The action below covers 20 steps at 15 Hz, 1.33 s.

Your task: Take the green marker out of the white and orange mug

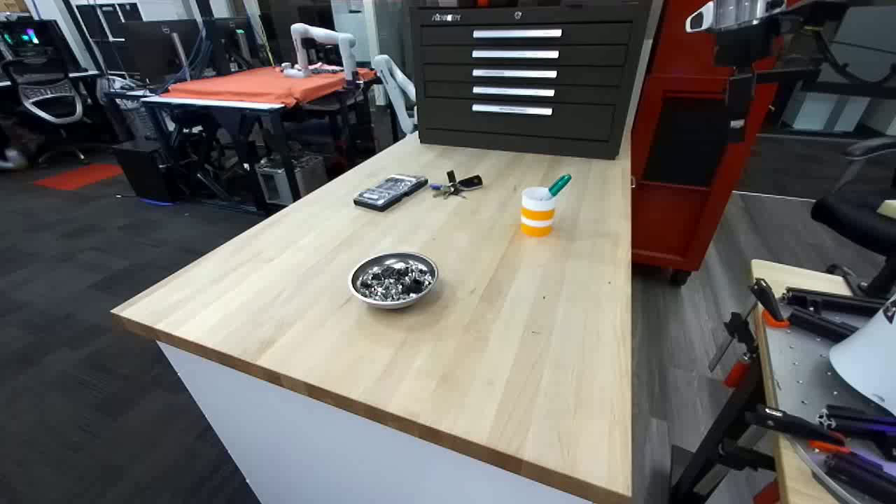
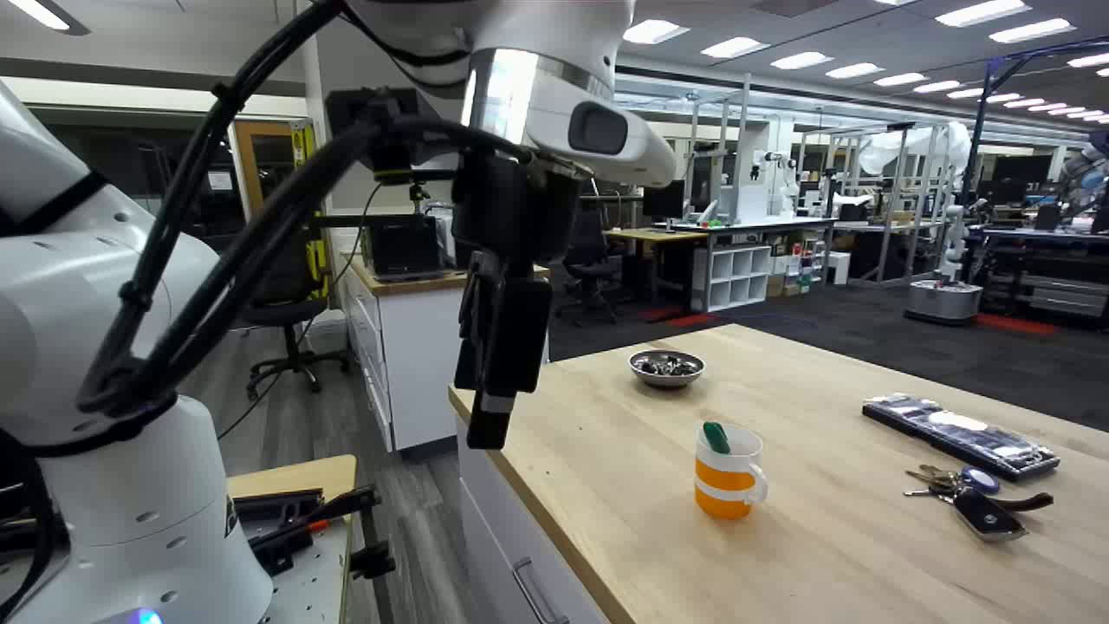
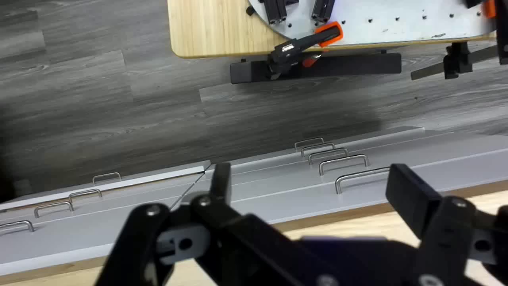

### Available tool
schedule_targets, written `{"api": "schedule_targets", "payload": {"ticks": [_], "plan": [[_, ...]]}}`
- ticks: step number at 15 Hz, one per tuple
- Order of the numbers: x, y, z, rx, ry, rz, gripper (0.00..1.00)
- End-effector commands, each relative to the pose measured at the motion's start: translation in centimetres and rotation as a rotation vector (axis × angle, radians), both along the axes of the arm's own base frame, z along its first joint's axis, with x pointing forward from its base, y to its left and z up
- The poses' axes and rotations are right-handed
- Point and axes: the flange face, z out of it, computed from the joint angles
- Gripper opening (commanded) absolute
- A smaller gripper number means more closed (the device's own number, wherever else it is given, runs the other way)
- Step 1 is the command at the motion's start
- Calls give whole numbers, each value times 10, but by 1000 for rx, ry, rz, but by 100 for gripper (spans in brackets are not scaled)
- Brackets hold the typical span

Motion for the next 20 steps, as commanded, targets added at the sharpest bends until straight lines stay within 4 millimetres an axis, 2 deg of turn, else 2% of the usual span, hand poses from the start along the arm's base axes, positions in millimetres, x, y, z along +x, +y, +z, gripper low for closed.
{"api": "schedule_targets", "payload": {"ticks": [1, 11, 16, 20], "plan": [[0, 0, 1, 0, 1, 0, 100], [4, 0, 0, -1, 0, 17, 100], [26, 3, -7, -21, -25, 56, 100], [53, 6, -15, -33, -68, 105, 100]]}}
